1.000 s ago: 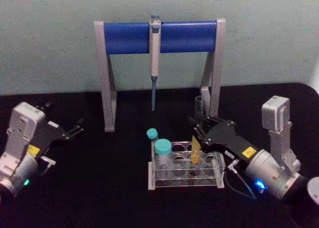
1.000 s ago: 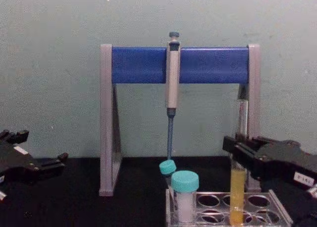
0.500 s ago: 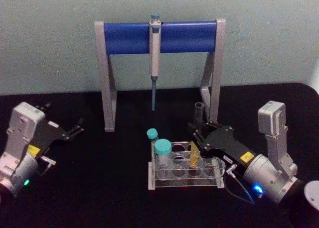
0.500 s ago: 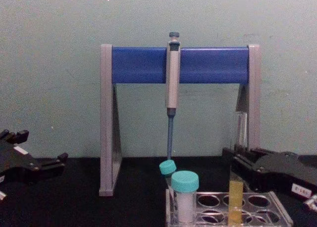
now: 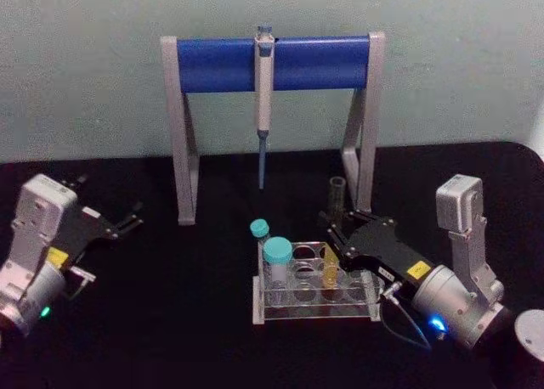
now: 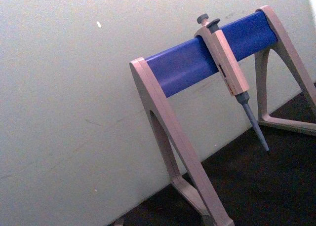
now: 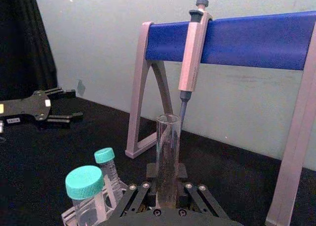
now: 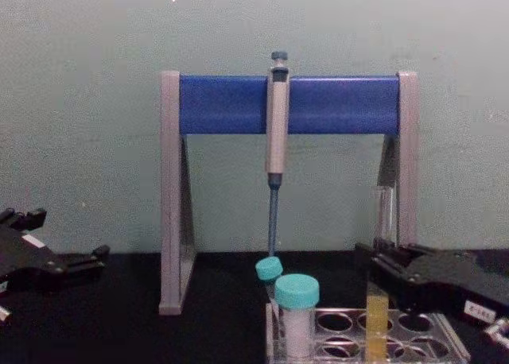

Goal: Pick up the test tube from the test tube rack, shake it, then place it back into the test tube rack.

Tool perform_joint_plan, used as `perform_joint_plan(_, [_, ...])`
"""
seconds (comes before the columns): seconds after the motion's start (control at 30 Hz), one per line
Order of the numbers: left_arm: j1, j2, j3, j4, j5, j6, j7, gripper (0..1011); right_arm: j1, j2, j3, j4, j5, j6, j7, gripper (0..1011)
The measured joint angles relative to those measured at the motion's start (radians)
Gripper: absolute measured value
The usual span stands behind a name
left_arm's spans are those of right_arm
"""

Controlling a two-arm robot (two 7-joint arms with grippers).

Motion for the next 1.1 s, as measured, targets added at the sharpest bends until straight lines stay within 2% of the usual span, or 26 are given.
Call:
perform_joint_plan(0.4, [0.000, 0.000, 0.000, 0.000, 0.000, 0.000, 0.000, 1010, 0.000, 0.001, 0.000, 0.000, 0.000, 0.002, 0.000, 239])
perform_joint_plan(0.63, [0.000, 0.000, 0.000, 0.000, 0.000, 0.000, 0.000, 1010, 0.000, 0.001, 0.001, 0.000, 0.000, 0.003, 0.000, 469])
perform_joint_plan(0.67, [0.000, 0.000, 0.000, 0.000, 0.000, 0.000, 0.000, 1009, 0.000, 0.001, 0.001, 0.000, 0.000, 0.003, 0.001, 469])
perform_joint_plan(0.73, [0.000, 0.000, 0.000, 0.000, 0.000, 0.000, 0.000, 1010, 0.000, 0.001, 0.001, 0.000, 0.000, 0.003, 0.001, 572])
perform_joint_plan(1.1, [0.000, 0.000, 0.000, 0.000, 0.000, 0.000, 0.000, 1010, 0.000, 0.001, 0.001, -0.001, 0.000, 0.002, 0.001, 898])
